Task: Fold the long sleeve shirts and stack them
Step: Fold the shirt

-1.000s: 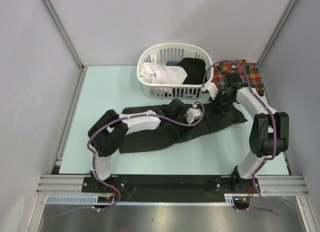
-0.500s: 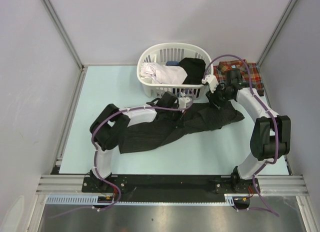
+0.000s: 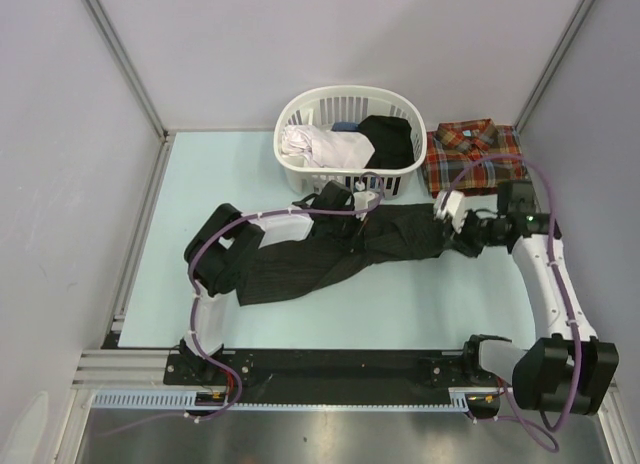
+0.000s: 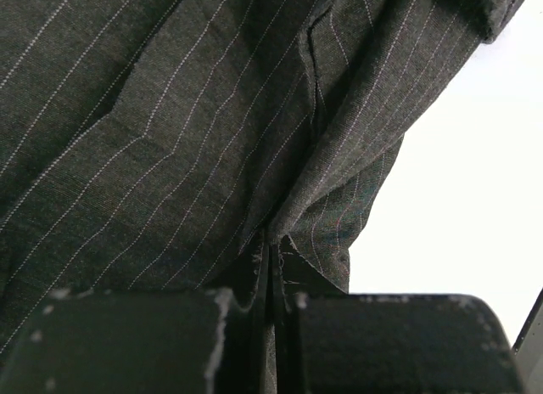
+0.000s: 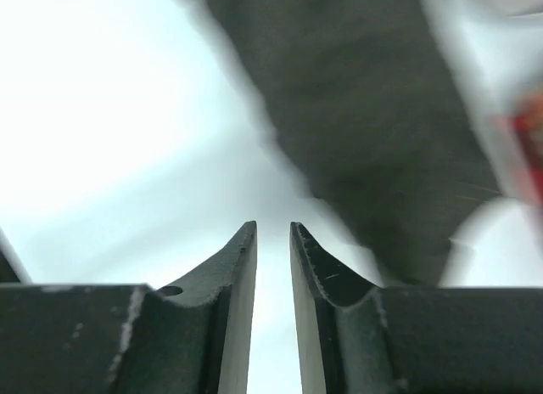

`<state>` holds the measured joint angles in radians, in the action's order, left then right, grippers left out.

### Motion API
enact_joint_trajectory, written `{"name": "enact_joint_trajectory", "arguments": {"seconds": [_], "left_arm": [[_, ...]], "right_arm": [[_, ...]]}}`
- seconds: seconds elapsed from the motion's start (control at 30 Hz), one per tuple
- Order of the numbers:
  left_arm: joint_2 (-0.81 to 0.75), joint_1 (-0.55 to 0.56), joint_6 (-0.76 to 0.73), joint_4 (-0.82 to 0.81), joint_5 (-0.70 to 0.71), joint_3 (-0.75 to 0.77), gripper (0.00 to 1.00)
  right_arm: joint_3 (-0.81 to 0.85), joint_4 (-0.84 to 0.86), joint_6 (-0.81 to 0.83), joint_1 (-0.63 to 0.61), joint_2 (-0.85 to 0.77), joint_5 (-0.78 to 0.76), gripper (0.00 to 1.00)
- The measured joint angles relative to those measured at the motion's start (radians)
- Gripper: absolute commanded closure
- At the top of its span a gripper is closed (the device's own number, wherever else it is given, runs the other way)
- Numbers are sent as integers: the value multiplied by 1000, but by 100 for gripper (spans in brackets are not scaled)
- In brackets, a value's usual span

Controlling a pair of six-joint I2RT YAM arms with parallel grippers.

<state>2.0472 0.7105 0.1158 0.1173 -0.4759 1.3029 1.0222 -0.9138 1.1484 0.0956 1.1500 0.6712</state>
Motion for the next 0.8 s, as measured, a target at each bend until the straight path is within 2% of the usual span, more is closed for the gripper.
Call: {"name": "enact_joint_trajectory", "arguments": {"seconds": [0.17, 0.27, 0.6, 0.8], "left_arm": [[4, -13, 8, 1, -18, 4, 100], [5, -22, 8, 4, -26, 8, 100], [5, -27, 7, 4, -26, 8, 100], [5, -27, 7, 4, -26, 8, 100]], "right_arm": [[-226, 11, 83, -76, 9, -20, 73], [-289, 66, 87, -92, 57, -44, 72], [-312, 354, 47, -119, 245, -120, 65], [-311, 422, 22, -120, 283, -143, 63]]}}
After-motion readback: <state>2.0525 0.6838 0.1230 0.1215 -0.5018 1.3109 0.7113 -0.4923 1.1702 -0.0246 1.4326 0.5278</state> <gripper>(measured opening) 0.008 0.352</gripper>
